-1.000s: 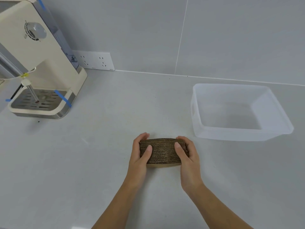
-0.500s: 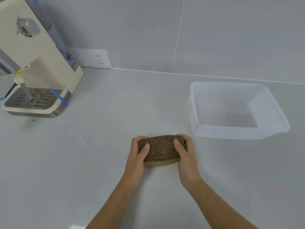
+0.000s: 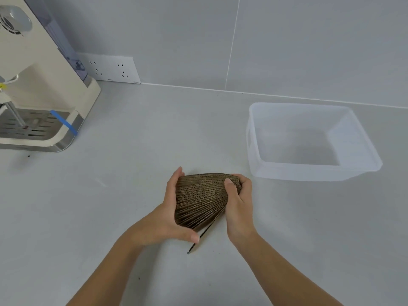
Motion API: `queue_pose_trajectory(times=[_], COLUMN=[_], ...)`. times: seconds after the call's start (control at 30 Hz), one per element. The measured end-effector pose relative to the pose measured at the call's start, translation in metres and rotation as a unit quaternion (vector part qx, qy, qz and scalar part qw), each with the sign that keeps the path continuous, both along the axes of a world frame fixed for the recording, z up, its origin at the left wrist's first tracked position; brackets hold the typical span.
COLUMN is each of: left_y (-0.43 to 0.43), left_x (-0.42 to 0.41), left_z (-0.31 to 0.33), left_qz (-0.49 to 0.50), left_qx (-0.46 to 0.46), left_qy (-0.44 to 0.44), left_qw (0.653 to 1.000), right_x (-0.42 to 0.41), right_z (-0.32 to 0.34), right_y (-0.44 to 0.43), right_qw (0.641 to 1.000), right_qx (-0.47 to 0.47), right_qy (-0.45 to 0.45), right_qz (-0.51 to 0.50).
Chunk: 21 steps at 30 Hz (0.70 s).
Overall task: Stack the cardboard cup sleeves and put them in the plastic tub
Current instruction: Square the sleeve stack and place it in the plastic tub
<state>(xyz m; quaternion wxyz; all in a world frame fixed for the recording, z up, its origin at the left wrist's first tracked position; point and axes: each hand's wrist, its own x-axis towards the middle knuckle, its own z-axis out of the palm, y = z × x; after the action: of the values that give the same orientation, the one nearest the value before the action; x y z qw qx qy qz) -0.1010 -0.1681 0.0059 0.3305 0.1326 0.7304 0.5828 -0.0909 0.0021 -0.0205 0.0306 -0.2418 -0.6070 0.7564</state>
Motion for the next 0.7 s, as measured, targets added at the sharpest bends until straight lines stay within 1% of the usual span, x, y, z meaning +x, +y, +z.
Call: queue_pose_trajectory(times=[0.13, 0.23, 0.33, 0.47, 0.6, 0.7], left_y=[-0.006, -0.006, -0.008, -0.008, -0.005, -0.005], left_x=[0.007, 0.009, 0.01, 0.017, 0.019, 0.016], left_z=[0.0, -0.002, -0.006, -0.019, -0.027, -0.03], left_qz=[-0.066, -0.08, -0.054, 0.015, 0.071, 0.092], left_qx=[-0.083, -0.132, -0.123, -0.121, -0.079, -0.057], left_qy=[0.074, 0.117, 0.144, 0.173, 0.16, 0.173], left_qw=[0.992, 0.981, 0.98, 0.977, 0.981, 0.979], right_x=[-0.002, -0.002, -0.002, -0.001, 0.001, 0.003], right_z=[0.001, 0.001, 0.001, 0.001, 0.002, 0.002], right_y=[0.0, 0.0, 0.001, 0.002, 0.003, 0.005], right_qw=[1.0, 1.0, 1.0, 1.0, 0.998, 0.997], right_qx=[0.005, 0.006, 0.004, 0.018, 0.048, 0.068], right_qy=[-0.001, 0.002, 0.0, -0.003, 0.007, 0.014], right_qz=[0.003, -0.003, -0.003, 0.009, 0.027, 0.042])
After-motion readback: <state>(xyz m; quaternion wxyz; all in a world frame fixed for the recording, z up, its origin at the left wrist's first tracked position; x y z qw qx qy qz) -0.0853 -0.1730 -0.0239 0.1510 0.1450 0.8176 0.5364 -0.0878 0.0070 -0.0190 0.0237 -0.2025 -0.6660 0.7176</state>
